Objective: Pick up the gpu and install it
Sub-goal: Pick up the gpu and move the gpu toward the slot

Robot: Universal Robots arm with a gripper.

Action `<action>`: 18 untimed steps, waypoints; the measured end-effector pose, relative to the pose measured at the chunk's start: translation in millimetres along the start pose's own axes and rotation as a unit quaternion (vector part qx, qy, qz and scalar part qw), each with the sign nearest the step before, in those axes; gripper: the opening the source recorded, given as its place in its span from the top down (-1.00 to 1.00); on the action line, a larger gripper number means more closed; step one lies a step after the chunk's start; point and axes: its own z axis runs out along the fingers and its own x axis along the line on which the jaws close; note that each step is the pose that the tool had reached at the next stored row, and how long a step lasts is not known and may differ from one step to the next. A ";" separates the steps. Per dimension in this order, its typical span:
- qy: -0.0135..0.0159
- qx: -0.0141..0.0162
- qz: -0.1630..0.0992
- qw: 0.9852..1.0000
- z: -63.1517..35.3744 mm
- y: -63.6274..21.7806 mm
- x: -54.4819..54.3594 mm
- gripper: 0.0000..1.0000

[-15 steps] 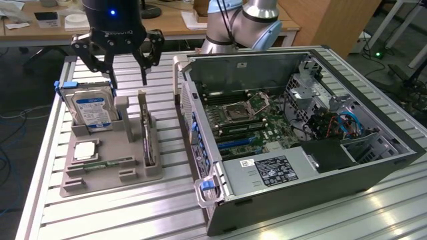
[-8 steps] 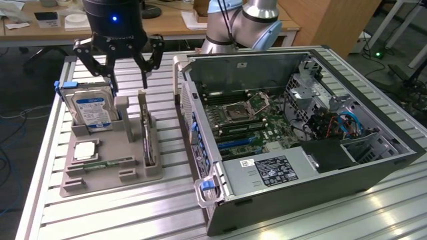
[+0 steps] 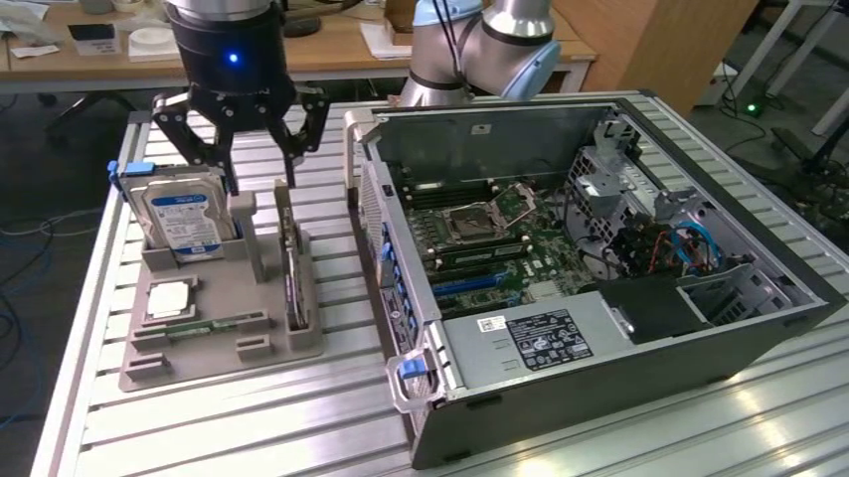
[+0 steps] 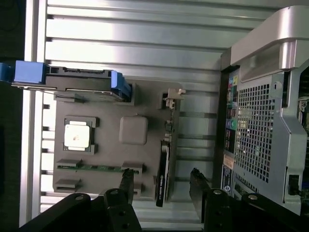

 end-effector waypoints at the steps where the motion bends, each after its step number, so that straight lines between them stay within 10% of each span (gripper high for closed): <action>1: 0.000 0.000 0.000 1.000 1.8 -0.2 -0.1 -0.18; 18: 0.009 0.000 0.000 1.000 28.1 -2.9 -1.3 -0.18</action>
